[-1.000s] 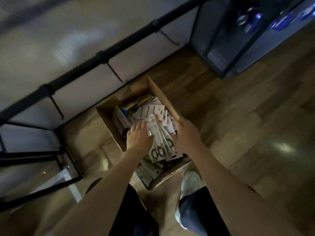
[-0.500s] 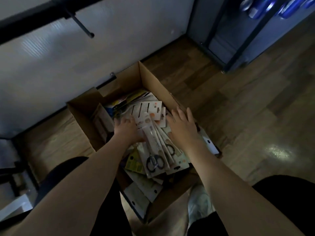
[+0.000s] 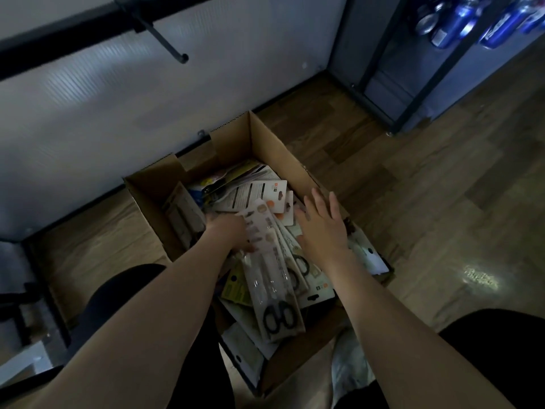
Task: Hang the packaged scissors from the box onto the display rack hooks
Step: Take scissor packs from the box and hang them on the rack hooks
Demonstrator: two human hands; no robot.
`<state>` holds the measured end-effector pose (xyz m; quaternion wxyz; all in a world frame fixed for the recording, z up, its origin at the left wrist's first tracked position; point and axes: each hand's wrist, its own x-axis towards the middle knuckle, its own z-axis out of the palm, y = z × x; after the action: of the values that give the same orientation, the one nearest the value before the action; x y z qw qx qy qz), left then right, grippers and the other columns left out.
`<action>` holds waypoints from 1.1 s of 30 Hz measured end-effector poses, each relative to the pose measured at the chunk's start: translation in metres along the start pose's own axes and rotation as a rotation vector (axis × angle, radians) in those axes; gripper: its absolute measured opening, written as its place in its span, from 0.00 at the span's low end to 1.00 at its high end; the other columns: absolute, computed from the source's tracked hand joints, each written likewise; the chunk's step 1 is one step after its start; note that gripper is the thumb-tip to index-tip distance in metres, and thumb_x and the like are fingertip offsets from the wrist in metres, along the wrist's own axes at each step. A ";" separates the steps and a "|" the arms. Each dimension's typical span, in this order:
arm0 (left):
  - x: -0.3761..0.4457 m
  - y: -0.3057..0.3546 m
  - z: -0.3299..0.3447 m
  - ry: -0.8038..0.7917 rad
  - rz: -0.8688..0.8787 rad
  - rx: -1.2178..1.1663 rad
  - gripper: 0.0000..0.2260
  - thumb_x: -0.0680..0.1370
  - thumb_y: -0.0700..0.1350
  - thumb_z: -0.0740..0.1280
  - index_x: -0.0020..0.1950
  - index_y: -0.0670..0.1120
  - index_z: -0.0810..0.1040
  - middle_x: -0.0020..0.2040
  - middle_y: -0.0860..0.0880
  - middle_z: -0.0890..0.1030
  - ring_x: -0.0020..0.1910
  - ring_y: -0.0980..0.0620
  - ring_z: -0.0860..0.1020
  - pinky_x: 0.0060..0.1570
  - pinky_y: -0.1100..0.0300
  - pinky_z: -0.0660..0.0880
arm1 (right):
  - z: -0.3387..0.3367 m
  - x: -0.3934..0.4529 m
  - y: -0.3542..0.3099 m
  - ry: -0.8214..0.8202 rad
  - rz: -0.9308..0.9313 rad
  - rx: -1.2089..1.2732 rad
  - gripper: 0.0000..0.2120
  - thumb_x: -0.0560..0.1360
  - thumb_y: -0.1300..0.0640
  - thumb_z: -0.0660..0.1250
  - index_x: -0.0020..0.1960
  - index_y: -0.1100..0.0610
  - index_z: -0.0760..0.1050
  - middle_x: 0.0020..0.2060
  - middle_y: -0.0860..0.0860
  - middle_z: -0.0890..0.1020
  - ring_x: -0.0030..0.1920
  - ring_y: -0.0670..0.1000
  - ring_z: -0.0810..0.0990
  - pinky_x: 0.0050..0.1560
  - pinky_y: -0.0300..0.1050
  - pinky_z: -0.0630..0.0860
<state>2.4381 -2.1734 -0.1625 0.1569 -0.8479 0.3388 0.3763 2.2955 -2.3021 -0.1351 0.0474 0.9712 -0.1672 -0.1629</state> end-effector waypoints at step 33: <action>-0.076 -0.081 -0.027 -0.012 0.037 -0.325 0.13 0.78 0.49 0.65 0.57 0.42 0.78 0.36 0.54 0.74 0.39 0.54 0.75 0.40 0.61 0.68 | 0.012 0.073 -0.071 -0.161 -0.262 0.077 0.45 0.70 0.41 0.70 0.76 0.57 0.50 0.74 0.56 0.59 0.74 0.57 0.56 0.73 0.55 0.51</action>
<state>2.4711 -2.0942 -0.0869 0.0125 -0.8534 0.2882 0.4342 2.3783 -2.2608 -0.1790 -0.0251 0.9696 -0.0484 -0.2384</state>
